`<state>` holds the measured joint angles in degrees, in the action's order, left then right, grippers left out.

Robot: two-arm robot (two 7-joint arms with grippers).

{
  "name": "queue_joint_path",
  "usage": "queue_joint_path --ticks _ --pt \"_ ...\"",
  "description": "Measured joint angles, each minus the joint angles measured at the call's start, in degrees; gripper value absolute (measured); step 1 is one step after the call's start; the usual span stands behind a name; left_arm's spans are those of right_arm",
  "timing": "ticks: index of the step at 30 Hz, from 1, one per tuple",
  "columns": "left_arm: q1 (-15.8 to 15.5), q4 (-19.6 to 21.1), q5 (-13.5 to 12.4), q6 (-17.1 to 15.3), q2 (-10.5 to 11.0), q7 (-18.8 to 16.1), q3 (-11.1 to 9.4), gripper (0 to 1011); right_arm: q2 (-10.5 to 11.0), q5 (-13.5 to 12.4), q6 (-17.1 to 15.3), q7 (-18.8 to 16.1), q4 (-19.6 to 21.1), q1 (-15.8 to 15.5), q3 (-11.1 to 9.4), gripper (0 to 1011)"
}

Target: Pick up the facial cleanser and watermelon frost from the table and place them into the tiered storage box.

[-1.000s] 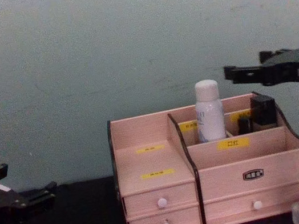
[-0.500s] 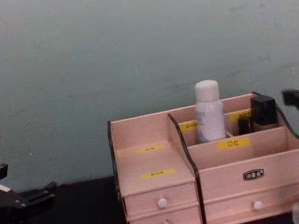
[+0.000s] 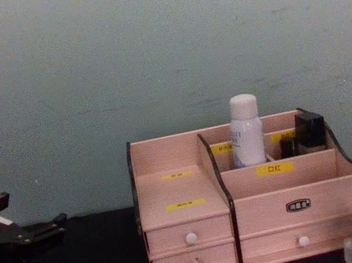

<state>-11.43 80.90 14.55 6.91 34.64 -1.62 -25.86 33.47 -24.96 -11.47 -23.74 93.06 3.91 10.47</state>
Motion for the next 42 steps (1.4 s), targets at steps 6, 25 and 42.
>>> queue_joint_path --ticks 6,25,42 --pt "0.00 0.00 0.00 0.00 0.00 0.00 0.00 1001 1.40 -1.03 -1.87 -0.48 -0.02 -0.81 1.15 1000" --pt "0.00 0.00 0.00 0.00 0.00 0.00 0.00 1001 2.49 -0.17 -4.29 -0.99 -3.51 1.64 6.19 1000" --pt "0.00 0.00 0.00 0.00 0.00 0.00 0.00 1001 1.38 0.82 -4.50 -0.74 -5.25 3.30 8.03 1000"
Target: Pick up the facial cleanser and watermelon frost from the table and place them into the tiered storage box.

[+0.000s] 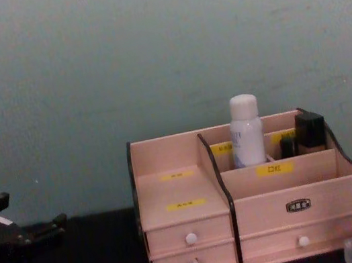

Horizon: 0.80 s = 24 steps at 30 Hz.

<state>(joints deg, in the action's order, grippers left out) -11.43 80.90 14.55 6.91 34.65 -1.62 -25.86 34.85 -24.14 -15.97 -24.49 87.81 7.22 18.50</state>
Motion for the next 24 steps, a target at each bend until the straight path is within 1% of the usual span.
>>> queue_joint_path --ticks 12,24 --pt "0.00 0.00 0.00 0.00 0.00 0.00 0.00 1001 -0.81 0.54 -0.19 -0.30 -1.72 1.38 1.03 1000" --pt "0.00 0.00 0.00 0.00 0.00 0.00 0.00 1001 -1.76 0.74 -0.21 0.01 -2.92 2.04 1.23 1000"
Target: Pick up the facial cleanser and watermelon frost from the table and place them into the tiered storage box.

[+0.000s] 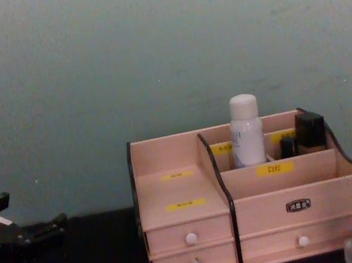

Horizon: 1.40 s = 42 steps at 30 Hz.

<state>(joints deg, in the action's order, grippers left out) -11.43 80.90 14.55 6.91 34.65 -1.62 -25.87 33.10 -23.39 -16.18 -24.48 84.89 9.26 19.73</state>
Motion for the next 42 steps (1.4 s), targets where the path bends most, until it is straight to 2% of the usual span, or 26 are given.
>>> queue_joint_path --ticks 36,42 --pt "0.00 0.00 0.00 0.00 0.00 0.00 0.00 1001 -0.86 0.24 0.27 0.51 -0.94 0.54 -0.28 1000" --pt "0.00 0.00 0.00 0.00 0.00 0.00 0.00 1001 -0.83 0.24 0.28 0.49 -0.92 0.51 -0.28 924"
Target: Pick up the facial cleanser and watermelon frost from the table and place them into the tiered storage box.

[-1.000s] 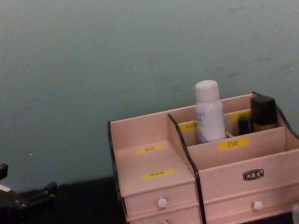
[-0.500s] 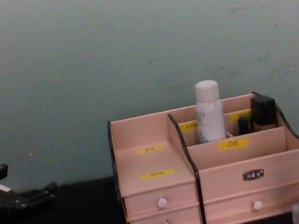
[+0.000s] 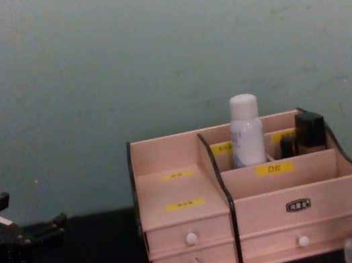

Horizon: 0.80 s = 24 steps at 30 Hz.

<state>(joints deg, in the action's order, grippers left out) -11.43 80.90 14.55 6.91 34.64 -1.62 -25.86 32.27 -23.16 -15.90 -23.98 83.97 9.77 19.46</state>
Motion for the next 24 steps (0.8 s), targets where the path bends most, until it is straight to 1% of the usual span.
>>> queue_joint_path --ticks 1,4,5,6,7,22,24 --pt "0.00 0.00 0.00 0.00 0.00 0.00 0.00 1001 0.00 0.00 0.00 0.00 0.00 0.00 0.00 881" --pt "0.00 0.00 0.00 0.00 0.00 0.00 0.00 1001 0.01 -0.01 0.00 -0.02 0.02 -0.02 0.00 810" --pt "0.00 0.00 0.00 0.00 0.00 0.00 0.00 1001 0.01 -0.02 0.00 -0.02 0.03 -0.03 0.00 760" --pt "0.00 0.00 0.00 0.00 0.00 0.00 0.00 1001 0.01 -0.02 0.00 -0.02 0.03 -0.03 0.00 760" --pt "0.00 0.00 0.00 0.00 0.00 0.00 0.00 1001 0.02 -0.02 0.00 -0.02 0.04 -0.03 0.00 724" --pt "0.00 0.00 0.00 0.00 0.00 0.00 0.00 1001 0.02 -0.04 0.00 -0.02 0.07 -0.04 0.00 713" --pt "0.00 0.00 0.00 0.00 0.00 0.00 0.00 1001 0.16 0.36 0.34 -0.01 0.19 -0.04 0.26 715"
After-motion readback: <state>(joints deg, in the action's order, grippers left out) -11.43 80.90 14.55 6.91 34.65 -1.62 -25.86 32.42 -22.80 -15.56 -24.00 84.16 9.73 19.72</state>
